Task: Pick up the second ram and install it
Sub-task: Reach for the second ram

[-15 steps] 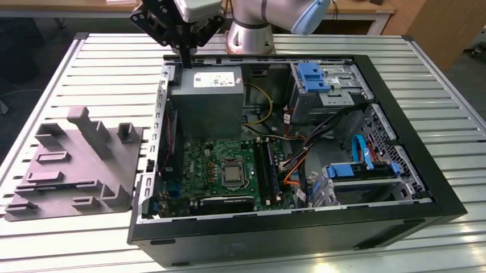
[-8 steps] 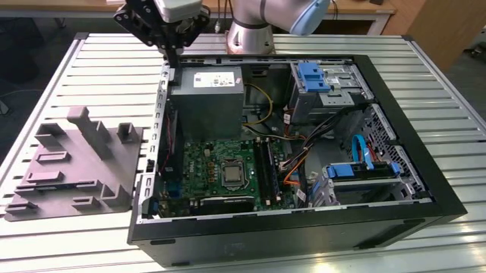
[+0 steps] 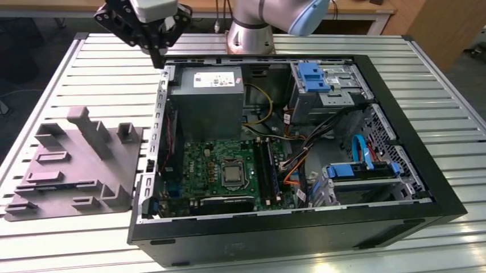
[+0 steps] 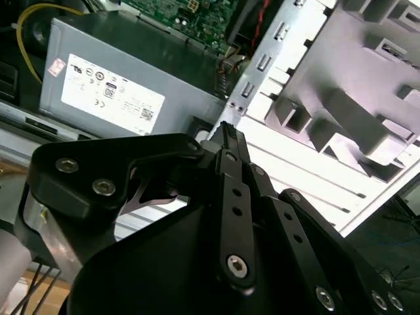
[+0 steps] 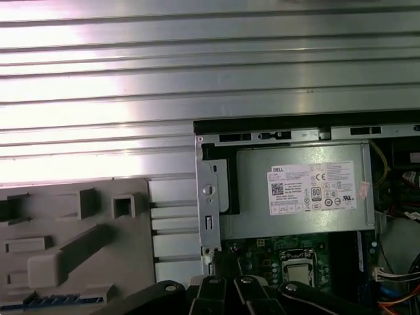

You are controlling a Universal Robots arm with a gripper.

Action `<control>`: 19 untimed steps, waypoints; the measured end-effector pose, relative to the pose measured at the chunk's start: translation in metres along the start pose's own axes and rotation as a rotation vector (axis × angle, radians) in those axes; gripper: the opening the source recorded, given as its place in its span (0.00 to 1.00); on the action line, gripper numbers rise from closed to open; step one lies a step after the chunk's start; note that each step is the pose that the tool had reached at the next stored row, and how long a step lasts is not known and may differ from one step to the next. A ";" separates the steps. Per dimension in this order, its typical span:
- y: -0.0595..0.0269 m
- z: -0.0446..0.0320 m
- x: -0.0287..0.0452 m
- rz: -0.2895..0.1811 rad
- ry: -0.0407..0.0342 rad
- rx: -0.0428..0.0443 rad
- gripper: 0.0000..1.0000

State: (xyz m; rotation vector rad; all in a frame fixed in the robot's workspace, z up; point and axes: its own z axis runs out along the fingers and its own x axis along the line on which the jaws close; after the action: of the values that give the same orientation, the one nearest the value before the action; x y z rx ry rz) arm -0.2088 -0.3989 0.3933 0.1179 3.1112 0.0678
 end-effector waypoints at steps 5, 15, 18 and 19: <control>-0.0012 -0.0004 0.0162 0.000 -0.0004 -0.0002 0.10; -0.0040 -0.0014 0.0530 0.000 -0.0022 -0.0002 0.10; -0.0048 -0.0015 0.0641 0.000 -0.0030 -0.0004 0.10; -0.0051 -0.0016 0.0676 0.000 -0.0031 -0.0004 0.10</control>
State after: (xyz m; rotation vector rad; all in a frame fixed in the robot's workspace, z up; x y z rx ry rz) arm -0.2766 -0.3990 0.3929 0.1176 3.1080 0.0681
